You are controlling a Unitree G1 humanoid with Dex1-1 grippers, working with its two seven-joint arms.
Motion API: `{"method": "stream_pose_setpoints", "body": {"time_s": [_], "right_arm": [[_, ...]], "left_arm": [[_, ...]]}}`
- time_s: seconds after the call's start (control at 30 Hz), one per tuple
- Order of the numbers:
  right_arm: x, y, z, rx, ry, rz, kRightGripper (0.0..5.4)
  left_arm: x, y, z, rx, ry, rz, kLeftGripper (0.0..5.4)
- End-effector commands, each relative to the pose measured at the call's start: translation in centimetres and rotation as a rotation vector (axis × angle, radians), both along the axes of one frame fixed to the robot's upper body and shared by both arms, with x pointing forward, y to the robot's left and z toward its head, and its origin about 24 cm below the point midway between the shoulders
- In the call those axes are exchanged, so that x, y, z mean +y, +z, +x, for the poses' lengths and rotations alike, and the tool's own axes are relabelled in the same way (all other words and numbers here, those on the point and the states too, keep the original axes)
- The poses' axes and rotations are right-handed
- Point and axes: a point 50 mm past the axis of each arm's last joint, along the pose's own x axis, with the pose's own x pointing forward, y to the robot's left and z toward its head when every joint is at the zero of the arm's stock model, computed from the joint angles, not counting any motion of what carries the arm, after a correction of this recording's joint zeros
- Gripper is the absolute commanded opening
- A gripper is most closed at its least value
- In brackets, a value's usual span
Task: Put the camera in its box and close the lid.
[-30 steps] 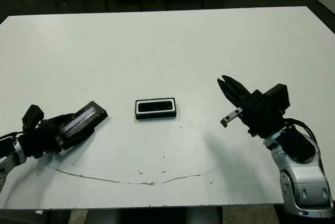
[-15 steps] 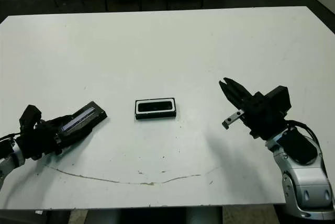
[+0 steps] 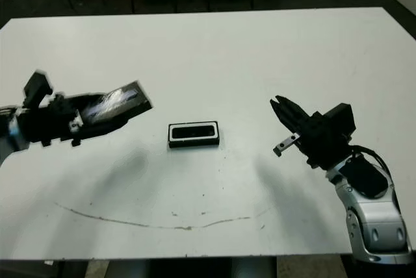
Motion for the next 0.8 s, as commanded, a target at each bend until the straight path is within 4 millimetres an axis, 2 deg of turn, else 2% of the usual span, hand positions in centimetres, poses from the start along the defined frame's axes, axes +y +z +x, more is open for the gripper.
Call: {"method": "stream_pose_setpoints", "body": {"time_s": [0.03, 0.23, 0.47, 0.8], "right_arm": [[-0.1, -0.4, 0.2, 0.027, 0.002, -0.006, 0.00], [-0.3, -0.7, 0.2, 0.041, -0.004, -0.004, 0.00], [-0.3, -1.4, 0.2, 0.029, 0.021, 0.006, 0.00], [-0.5, -1.6, 0.3, 0.012, 0.045, -0.020, 0.00]], "left_arm": [[-1.2, -0.9, 0.9, 0.049, -0.039, 0.035, 2.77], [-3.1, -2.4, 2.5, 0.134, -0.130, 0.023, 2.77], [-4.8, -3.1, 3.7, 0.175, -0.180, -0.007, 2.77], [-5.7, -3.8, 4.9, 0.202, -0.183, -0.011, 2.77]]}}
